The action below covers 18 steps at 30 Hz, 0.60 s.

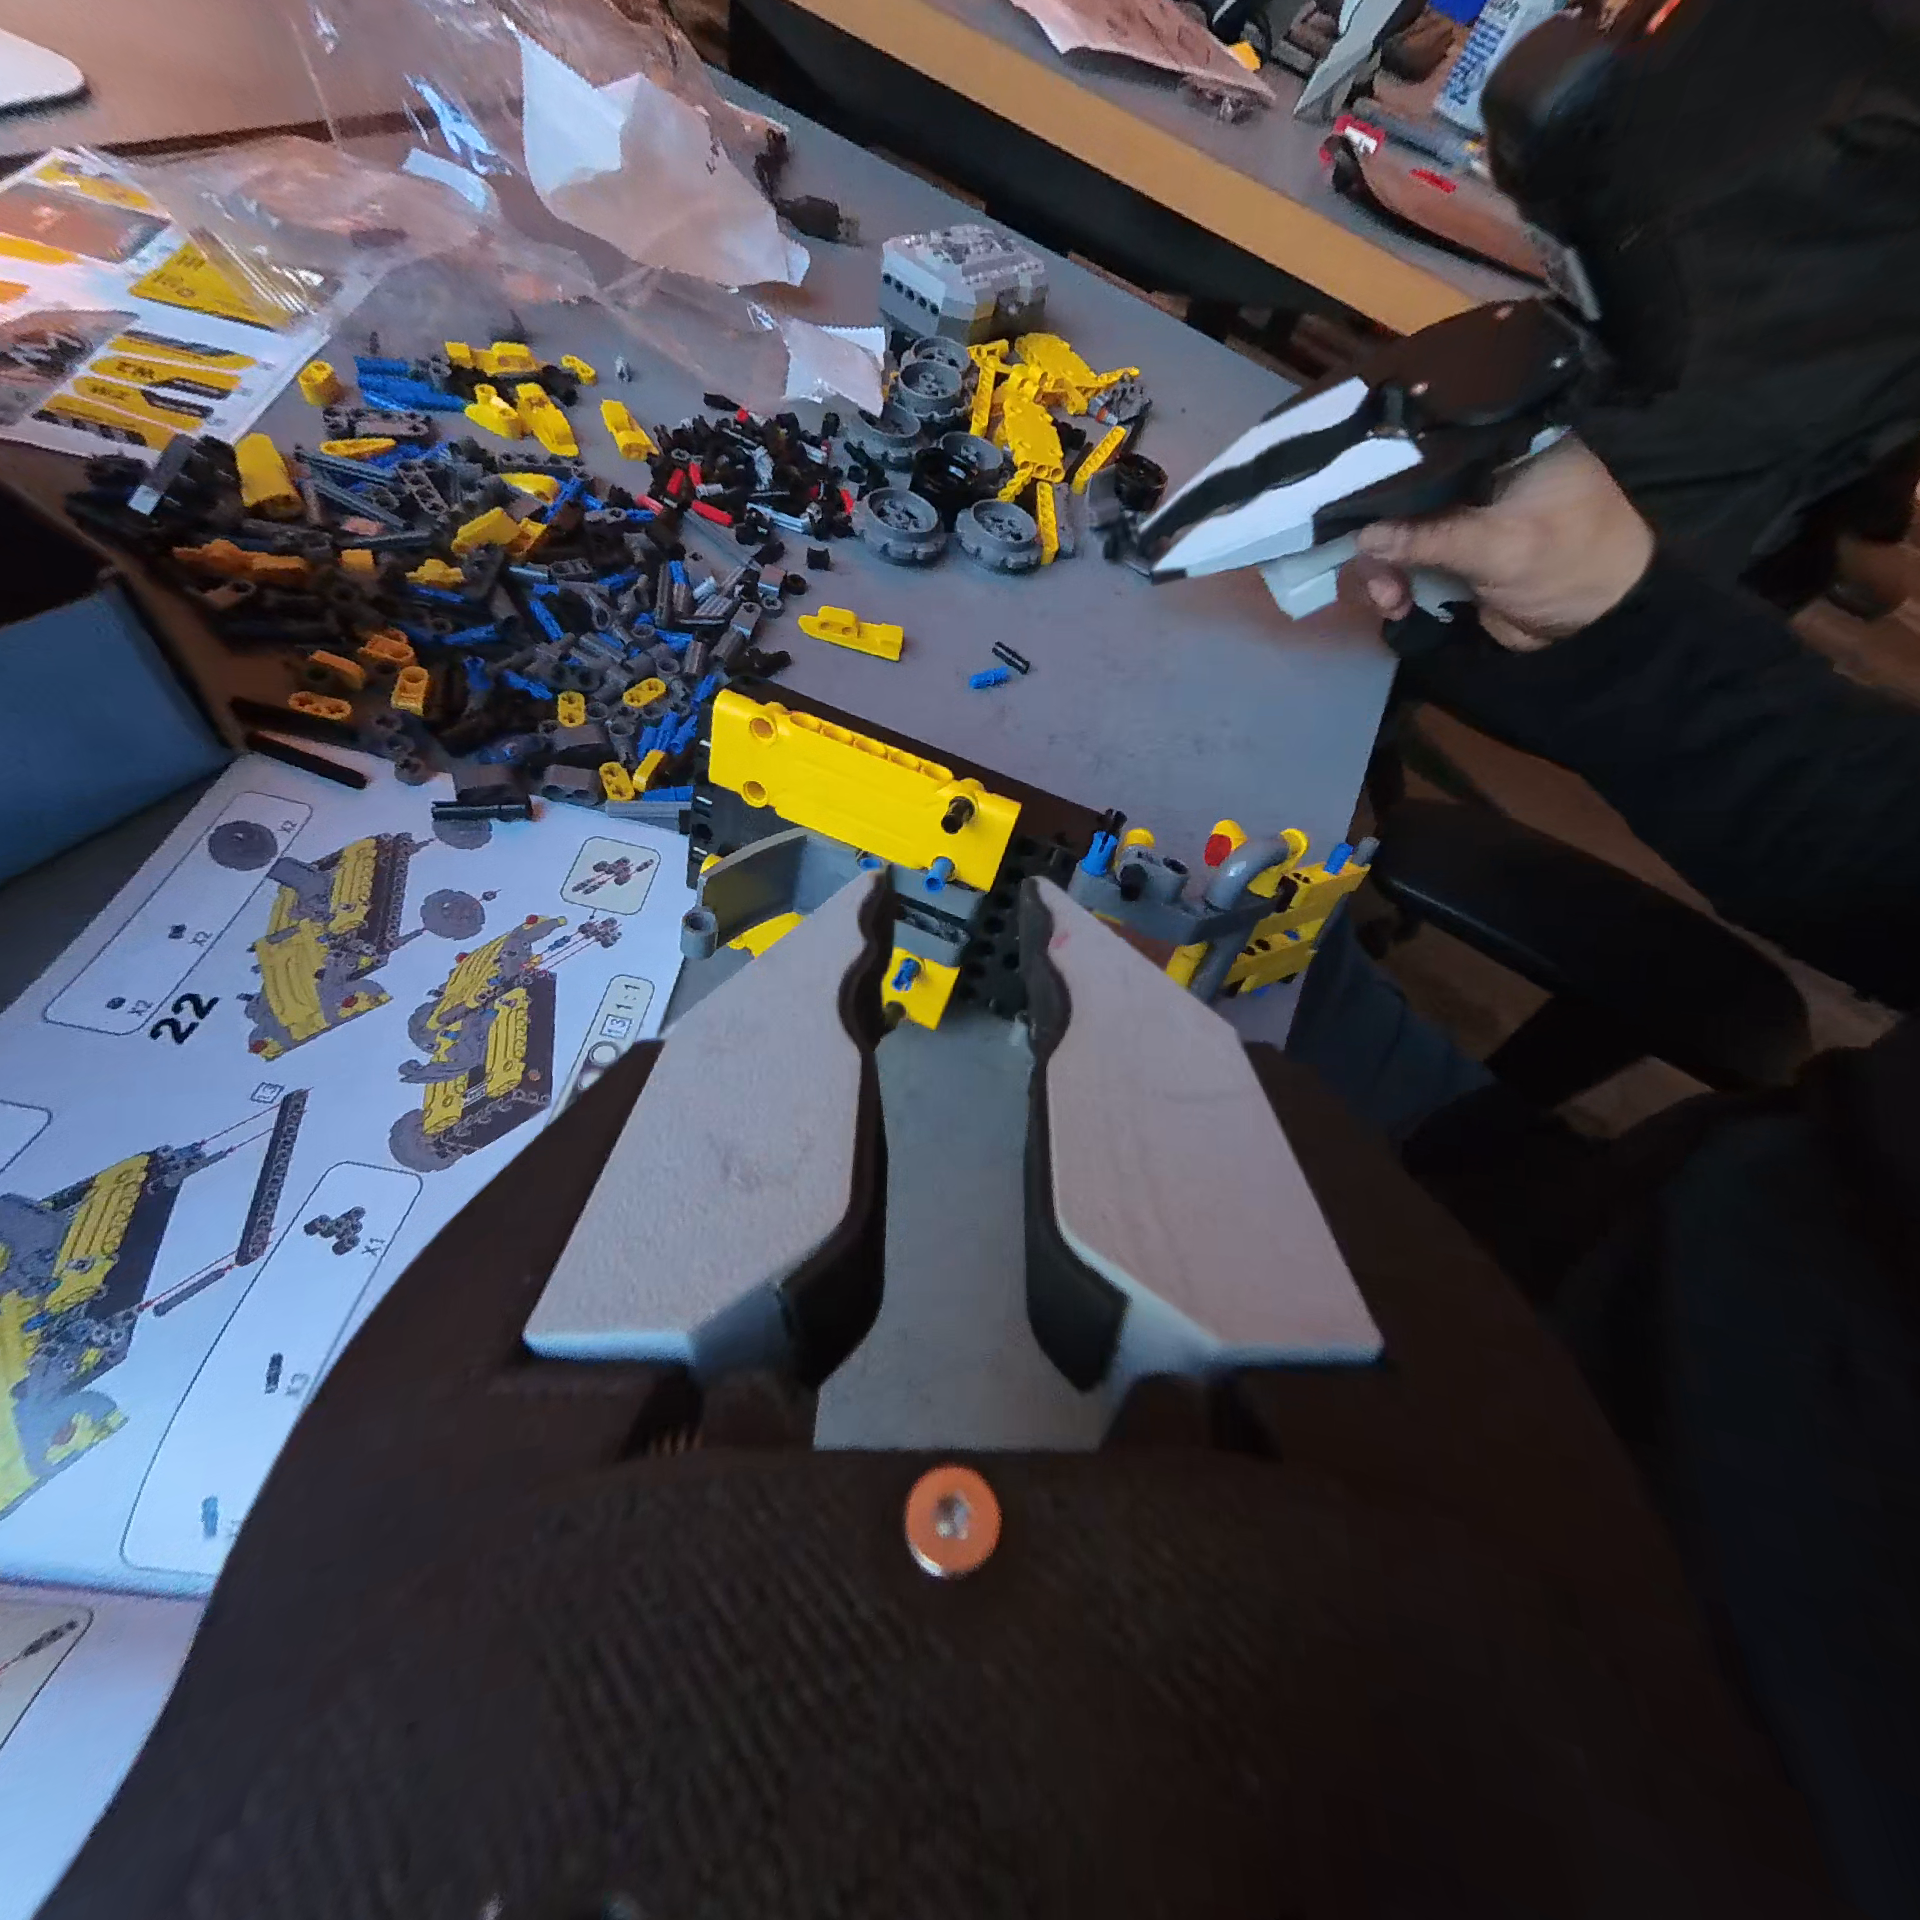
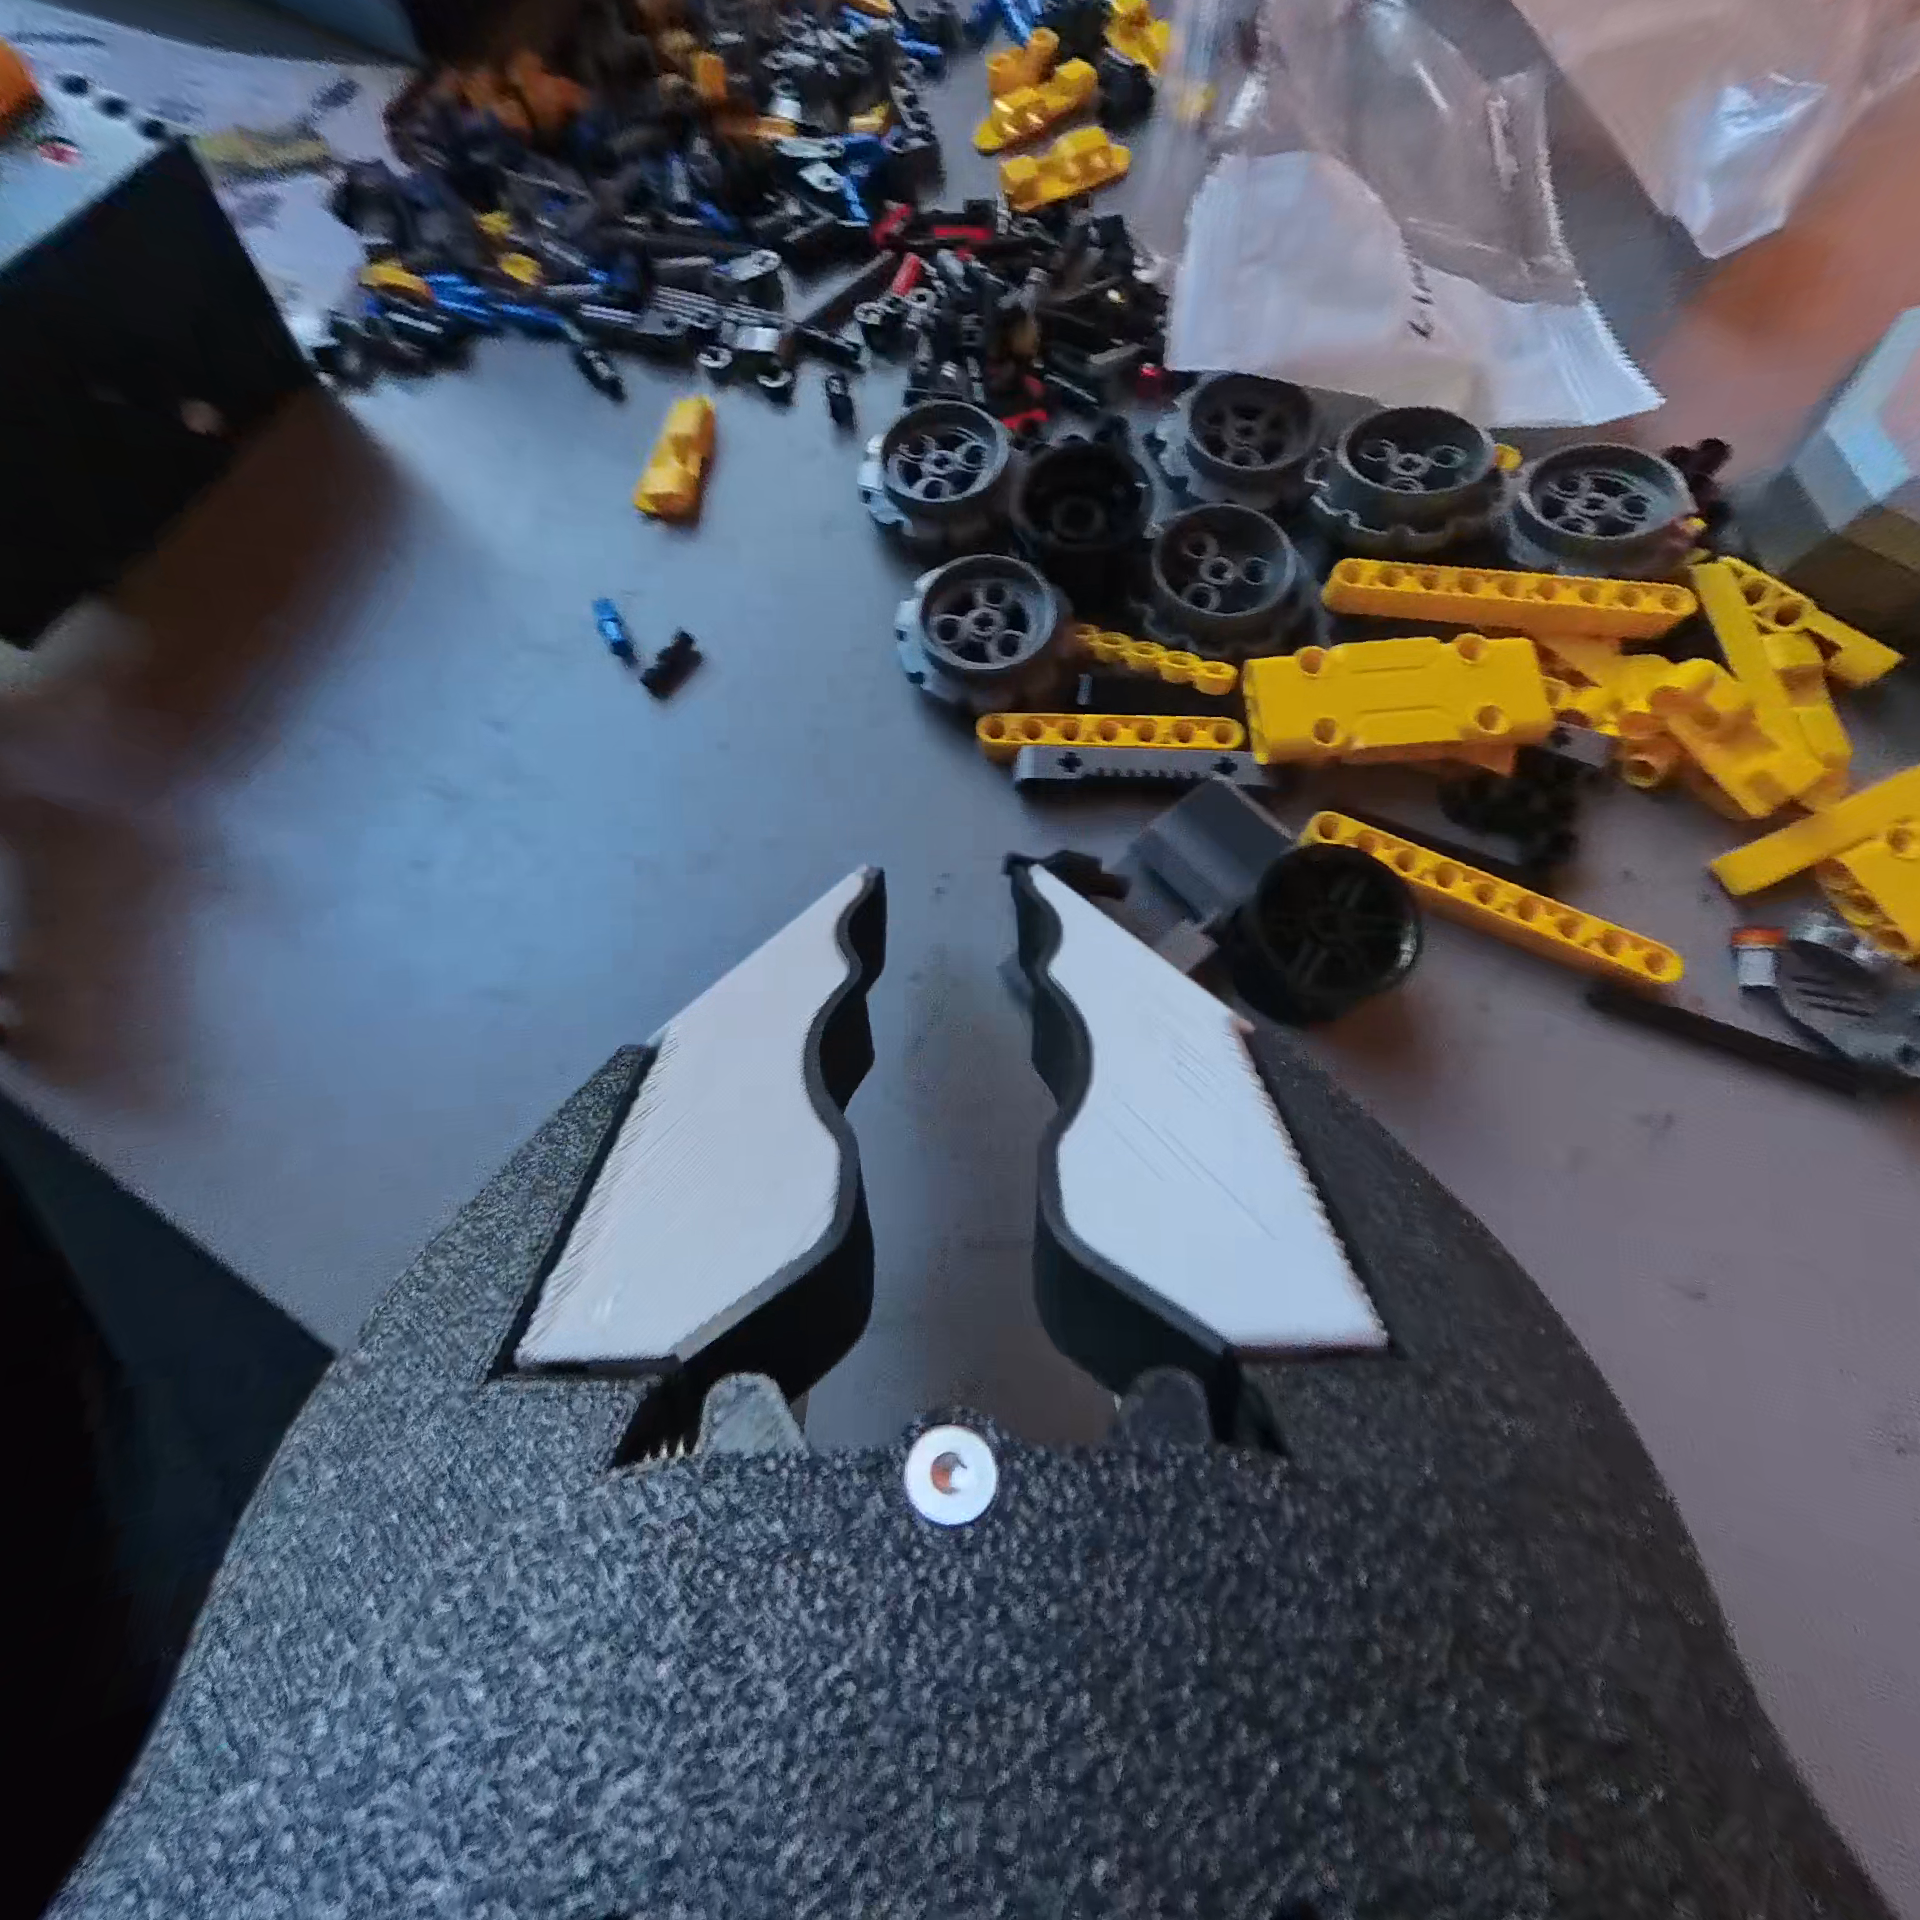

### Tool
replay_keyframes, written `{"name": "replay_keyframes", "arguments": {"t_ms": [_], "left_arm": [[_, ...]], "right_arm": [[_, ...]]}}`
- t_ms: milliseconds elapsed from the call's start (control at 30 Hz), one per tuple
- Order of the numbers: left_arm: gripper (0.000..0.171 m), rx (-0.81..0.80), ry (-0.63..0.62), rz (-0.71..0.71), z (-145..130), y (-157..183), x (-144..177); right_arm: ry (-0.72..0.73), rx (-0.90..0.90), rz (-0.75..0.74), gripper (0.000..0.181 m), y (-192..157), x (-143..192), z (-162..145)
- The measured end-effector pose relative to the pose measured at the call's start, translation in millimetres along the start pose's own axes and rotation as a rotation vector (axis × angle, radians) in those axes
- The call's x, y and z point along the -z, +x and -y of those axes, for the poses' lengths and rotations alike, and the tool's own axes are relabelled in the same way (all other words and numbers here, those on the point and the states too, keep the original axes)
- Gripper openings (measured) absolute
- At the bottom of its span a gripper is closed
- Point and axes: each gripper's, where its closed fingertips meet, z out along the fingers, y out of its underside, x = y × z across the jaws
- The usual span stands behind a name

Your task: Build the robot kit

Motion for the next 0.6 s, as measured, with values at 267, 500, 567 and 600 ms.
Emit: {"name": "replay_keyframes", "arguments": {"t_ms": [267,500,567,600], "left_arm": [[0.02,0.022,-0.031,0.004,-12,1,1],[0.021,-0.003,-0.024,-0.026,-3,9,-7],[0.021,-0.032,-0.023,-0.023,-1,12,-5],[0.021,-0.049,-0.027,-0.015,-1,13,-4]], "right_arm": [[0.048,0.065,-0.038,0.021,8,28,-5],[-0.027,0.211,-0.144,0.023,23,8,1],[-0.05,0.293,-0.19,0.024,27,5,3],[-0.063,0.312,-0.198,0.024,29,5,4]]}}
